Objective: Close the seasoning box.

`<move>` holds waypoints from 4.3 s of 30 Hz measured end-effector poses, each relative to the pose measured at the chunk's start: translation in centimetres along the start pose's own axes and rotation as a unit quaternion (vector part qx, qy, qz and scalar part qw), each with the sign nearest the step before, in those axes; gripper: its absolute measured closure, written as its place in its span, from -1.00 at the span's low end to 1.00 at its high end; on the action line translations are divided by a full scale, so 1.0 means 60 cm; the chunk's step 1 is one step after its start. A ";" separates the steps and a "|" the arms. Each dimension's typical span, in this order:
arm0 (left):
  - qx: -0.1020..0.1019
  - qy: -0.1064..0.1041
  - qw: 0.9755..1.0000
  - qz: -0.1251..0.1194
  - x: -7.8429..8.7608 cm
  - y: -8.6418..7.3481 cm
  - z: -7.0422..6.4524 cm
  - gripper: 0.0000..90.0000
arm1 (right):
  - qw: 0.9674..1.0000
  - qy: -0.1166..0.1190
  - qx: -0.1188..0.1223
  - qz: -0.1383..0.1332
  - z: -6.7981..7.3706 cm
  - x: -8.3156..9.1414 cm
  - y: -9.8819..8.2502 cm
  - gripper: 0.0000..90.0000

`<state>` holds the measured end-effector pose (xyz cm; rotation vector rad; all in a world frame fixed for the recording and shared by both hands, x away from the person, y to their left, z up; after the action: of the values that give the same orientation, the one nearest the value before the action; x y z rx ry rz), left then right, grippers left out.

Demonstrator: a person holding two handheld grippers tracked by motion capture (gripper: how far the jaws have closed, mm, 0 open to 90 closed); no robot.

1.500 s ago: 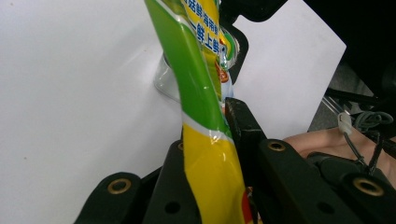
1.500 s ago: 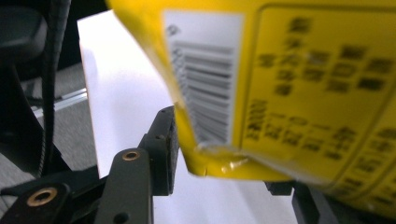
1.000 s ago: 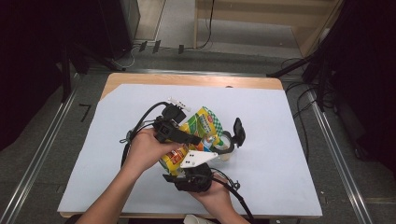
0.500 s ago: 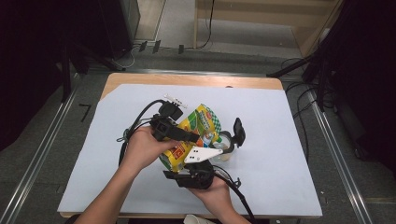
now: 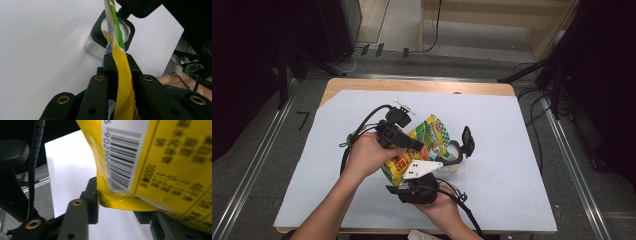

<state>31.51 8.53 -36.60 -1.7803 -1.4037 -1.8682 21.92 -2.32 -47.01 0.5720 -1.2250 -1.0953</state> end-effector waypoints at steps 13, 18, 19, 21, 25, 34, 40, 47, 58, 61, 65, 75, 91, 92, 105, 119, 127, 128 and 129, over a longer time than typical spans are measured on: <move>0.010 -0.012 0.999 0.035 -0.003 0.037 0.004 0.84 | 0.999 0.019 -0.026 -0.034 -0.007 0.010 0.011 0.40; 0.017 -0.022 0.999 0.038 -0.003 0.046 0.002 0.82 | 0.999 0.022 -0.028 -0.038 -0.006 0.013 0.013 0.38; 0.019 -0.025 0.999 0.039 -0.002 0.047 0.001 0.81 | 0.999 0.022 -0.028 -0.038 -0.006 0.013 0.013 0.39; 0.018 -0.028 0.999 0.042 -0.001 0.050 0.000 0.80 | 0.999 0.021 -0.027 -0.037 -0.005 0.012 0.014 0.41; 0.022 -0.027 0.998 0.045 -0.001 0.055 0.000 0.80 | 0.999 0.018 -0.023 -0.042 -0.005 0.014 0.016 0.45; 0.019 -0.019 0.999 0.045 0.004 0.062 -0.008 0.78 | 0.998 0.021 -0.029 -0.047 -0.007 0.012 0.020 0.43; 0.022 -0.017 0.998 0.049 0.005 0.066 -0.014 0.76 | 0.998 0.014 -0.031 -0.047 -0.012 0.010 0.020 0.51; 0.022 -0.013 0.998 0.054 0.006 0.073 -0.018 0.74 | 0.998 0.009 -0.033 -0.049 -0.016 0.011 0.022 0.52; 0.017 -0.014 0.998 0.051 0.003 0.077 -0.014 0.75 | 0.998 0.013 -0.037 -0.052 -0.018 0.015 0.025 0.51; 0.016 -0.017 0.999 0.047 0.005 0.078 -0.010 0.75 | 0.998 0.014 -0.035 -0.052 -0.017 0.019 0.030 0.51; 0.017 -0.022 0.999 0.046 0.004 0.080 -0.004 0.76 | 0.998 0.019 -0.035 -0.054 -0.015 0.020 0.033 0.50; 0.012 -0.018 0.999 0.039 0.003 0.078 -0.005 0.73 | 0.998 0.019 -0.035 -0.051 -0.015 0.021 0.033 0.49; 0.000 -0.015 1.000 0.024 0.005 0.080 -0.010 0.68 | 0.998 0.010 -0.025 -0.051 -0.011 0.021 0.036 0.46; 0.001 -0.016 1.000 0.023 0.005 0.080 -0.011 0.68 | 0.998 0.009 -0.024 -0.053 -0.011 0.021 0.035 0.46; -0.009 -0.013 1.000 0.012 0.010 0.079 -0.020 0.66 | 0.998 0.004 -0.028 -0.056 -0.010 0.020 0.034 0.53; -0.019 -0.009 1.000 0.010 0.021 0.081 -0.034 0.73 | 0.997 0.000 -0.042 -0.057 -0.015 0.018 0.028 0.61; -0.035 0.008 0.999 0.007 0.028 0.087 -0.043 0.83 | 0.997 0.001 -0.041 -0.064 -0.016 0.022 0.033 0.60; -0.035 0.009 0.999 0.007 0.029 0.088 -0.044 0.83 | 0.997 0.002 -0.041 -0.066 -0.016 0.023 0.033 0.60; -0.036 0.010 0.999 0.010 0.029 0.090 -0.044 0.84 | 0.997 0.002 -0.040 -0.067 -0.016 0.024 0.035 0.59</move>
<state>33.08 4.56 -32.04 -1.7960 -1.3242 -1.9441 23.46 -2.94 -44.88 0.6024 -1.1462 -1.2502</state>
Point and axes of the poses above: each handheld gripper's, and its own axes: x roughly backward along the jaws, y roughly out of its top, z roughly to its left, the point moved 1 cm from there along -x, roughly forward along the jaws, and after that the axes turned 13 degrees about y, right-handed, at the moved point
